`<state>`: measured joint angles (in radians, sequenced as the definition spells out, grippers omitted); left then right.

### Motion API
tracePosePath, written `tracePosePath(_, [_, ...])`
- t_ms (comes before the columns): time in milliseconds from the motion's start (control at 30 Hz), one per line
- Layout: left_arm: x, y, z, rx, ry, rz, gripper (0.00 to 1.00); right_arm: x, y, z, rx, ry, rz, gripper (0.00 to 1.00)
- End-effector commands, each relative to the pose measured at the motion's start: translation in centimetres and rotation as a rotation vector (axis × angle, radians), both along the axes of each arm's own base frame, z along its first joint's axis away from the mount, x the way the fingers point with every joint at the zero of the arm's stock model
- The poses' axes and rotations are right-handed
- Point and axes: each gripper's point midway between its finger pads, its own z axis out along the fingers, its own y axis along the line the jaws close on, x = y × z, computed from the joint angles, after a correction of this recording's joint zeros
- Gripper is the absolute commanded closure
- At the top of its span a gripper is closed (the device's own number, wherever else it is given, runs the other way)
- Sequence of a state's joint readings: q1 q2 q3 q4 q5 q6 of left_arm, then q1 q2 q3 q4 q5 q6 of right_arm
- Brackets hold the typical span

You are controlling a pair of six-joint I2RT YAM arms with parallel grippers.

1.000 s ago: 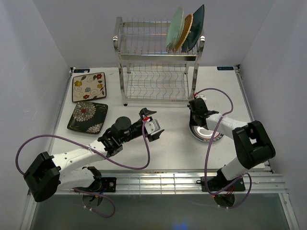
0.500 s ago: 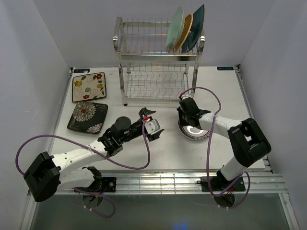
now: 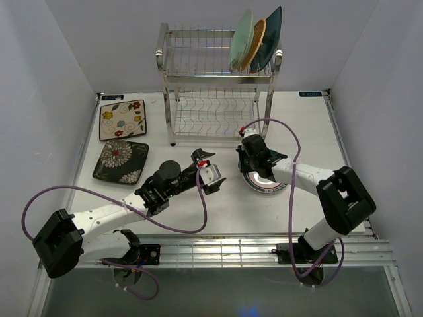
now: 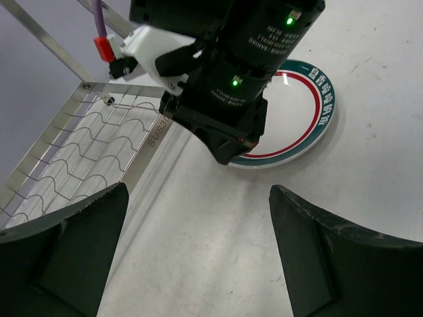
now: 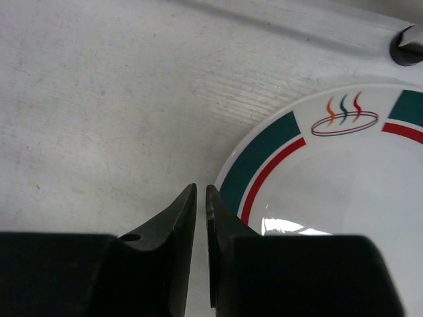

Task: Load the plates into the dish rack
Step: Move the plate to the center of the board.

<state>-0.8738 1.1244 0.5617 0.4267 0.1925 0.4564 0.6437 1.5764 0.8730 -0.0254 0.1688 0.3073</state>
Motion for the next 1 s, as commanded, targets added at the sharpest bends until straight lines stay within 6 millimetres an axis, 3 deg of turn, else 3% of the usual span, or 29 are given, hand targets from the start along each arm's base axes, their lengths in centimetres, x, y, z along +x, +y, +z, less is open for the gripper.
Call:
tracePosePath(0, [-0.1,-0.1,0.5,-0.008,-0.019,-0.007,0.02,1.1,-1.1,4.2,0.061,-0.149,-0.089,0.82])
tracePosePath(67, [-0.2,-0.2,0.3,-0.003,-0.02,-0.013,0.02,1.1,-2.4,5.6,0.066,-0.201,-0.144,0.8])
tracePosePath(233, [-0.2,-0.7,-0.9,0.037,-0.021,-0.039,0.02,0.3,-5.3,5.8,0.025,-0.227,-0.242,0.74])
tracePosePath(267, [-0.3,-0.8,-1.1,0.043,-0.021,-0.043,0.02,0.3,-6.0,6.1,0.016,-0.238,-0.273,0.63])
tracePosePath(367, [-0.3,-1.0,-1.8,0.065,-0.017,-0.049,0.02,0.3,-7.3,6.6,0.023,-0.257,-0.336,0.47])
tracePosePath(533, [0.9,-1.2,-2.2,0.08,-0.008,0.01,0.02,0.3,-11.2,5.2,-0.012,-0.216,-0.442,0.42])
tracePosePath(700, [0.5,-1.4,-2.8,0.106,-0.022,-0.001,0.02,0.6,-16.5,2.5,-0.022,-0.135,-0.578,0.41])
tracePosePath(733, [0.3,-1.4,-2.7,0.104,-0.028,-0.005,0.02,0.6,-17.0,2.4,-0.013,-0.13,-0.594,0.4])
tracePosePath(833, [0.1,-1.4,-2.6,0.106,-0.039,-0.007,0.02,0.4,-16.7,2.8,0.034,-0.137,-0.577,0.12])
tracePosePath(967, [0.0,-1.4,-2.7,0.111,-0.043,-0.005,0.02,0.5,-17.5,2.2,0.042,-0.123,-0.607,0.1])
